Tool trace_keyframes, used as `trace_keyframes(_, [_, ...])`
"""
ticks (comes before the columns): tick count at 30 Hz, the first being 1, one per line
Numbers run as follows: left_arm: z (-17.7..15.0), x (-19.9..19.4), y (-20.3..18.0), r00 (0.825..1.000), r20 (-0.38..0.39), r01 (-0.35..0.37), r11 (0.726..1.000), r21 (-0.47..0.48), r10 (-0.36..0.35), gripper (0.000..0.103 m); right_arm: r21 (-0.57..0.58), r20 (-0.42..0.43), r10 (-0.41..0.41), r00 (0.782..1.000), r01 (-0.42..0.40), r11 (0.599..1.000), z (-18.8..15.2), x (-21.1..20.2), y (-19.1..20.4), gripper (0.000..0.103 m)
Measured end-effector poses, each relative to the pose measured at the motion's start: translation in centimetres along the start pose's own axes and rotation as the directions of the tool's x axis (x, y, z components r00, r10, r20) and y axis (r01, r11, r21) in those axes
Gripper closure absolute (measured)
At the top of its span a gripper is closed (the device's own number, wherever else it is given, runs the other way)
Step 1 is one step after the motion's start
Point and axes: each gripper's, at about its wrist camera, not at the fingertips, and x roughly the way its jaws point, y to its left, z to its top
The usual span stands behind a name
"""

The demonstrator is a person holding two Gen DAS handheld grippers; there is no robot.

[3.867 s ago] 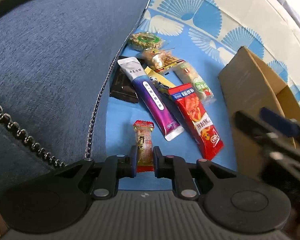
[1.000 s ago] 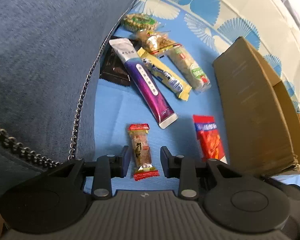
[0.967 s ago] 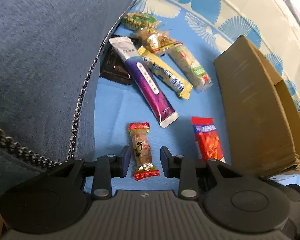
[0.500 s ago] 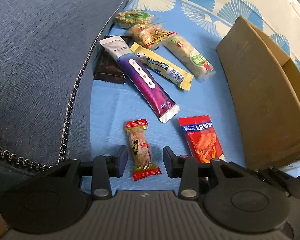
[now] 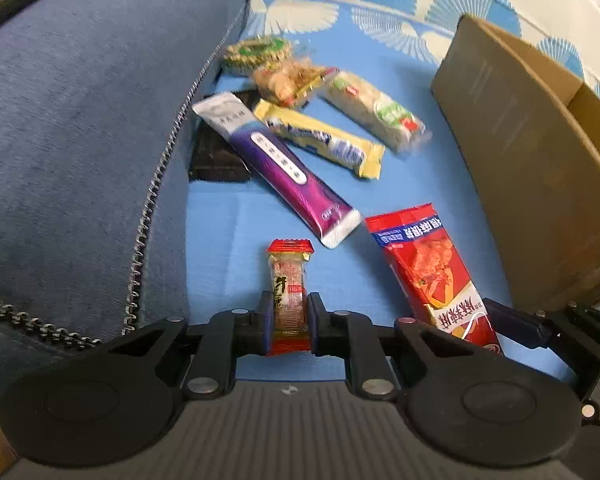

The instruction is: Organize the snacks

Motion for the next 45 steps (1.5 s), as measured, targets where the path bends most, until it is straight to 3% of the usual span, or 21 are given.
trace_keyframes(6, [0.1, 0.2, 0.3, 0.999, -0.037, 0.033, 0.999, -0.021, -0.034, 0.085, 0.005, -0.05, -0.006, 0.999, 0.006, 1.0, -0.3, 0.7, -0.1, 0.054])
trace_keyframes(13, [0.1, 0.4, 0.3, 0.997, -0.055, 0.053, 0.998, -0.022, -0.055, 0.084, -0.009, -0.05, -0.012, 0.999, 0.011, 1.0, -0.4, 0.9, 0.2, 0.053])
trace_keyframes(22, [0.0, -0.1, 0.5, 0.998, -0.013, 0.06, 0.998, -0.027, -0.061, 0.085, -0.027, -0.036, -0.02, 0.999, 0.019, 0.999, -0.5, 0.8, 0.4, 0.055])
trace_keyframes(28, [-0.1, -1.1, 0.7, 0.995, 0.042, 0.097, 0.994, -0.041, -0.095, 0.085, -0.039, 0.028, -0.022, 0.999, 0.023, 0.999, -0.3, -0.4, 0.6, 0.056])
trace_keyframes(39, [-0.4, -3.2, 1.4, 0.967, 0.178, 0.198, 0.978, -0.062, -0.184, 0.085, -0.06, 0.137, -0.028, 0.99, 0.036, 0.998, 0.9, -3.7, 1.2, 0.056])
trace_keyframes(45, [-0.6, -4.4, 2.3, 0.934, 0.257, 0.278, 0.956, -0.089, -0.248, 0.085, -0.121, 0.205, -0.012, 0.979, 0.037, 0.992, 1.6, -6.1, 1.6, 0.056])
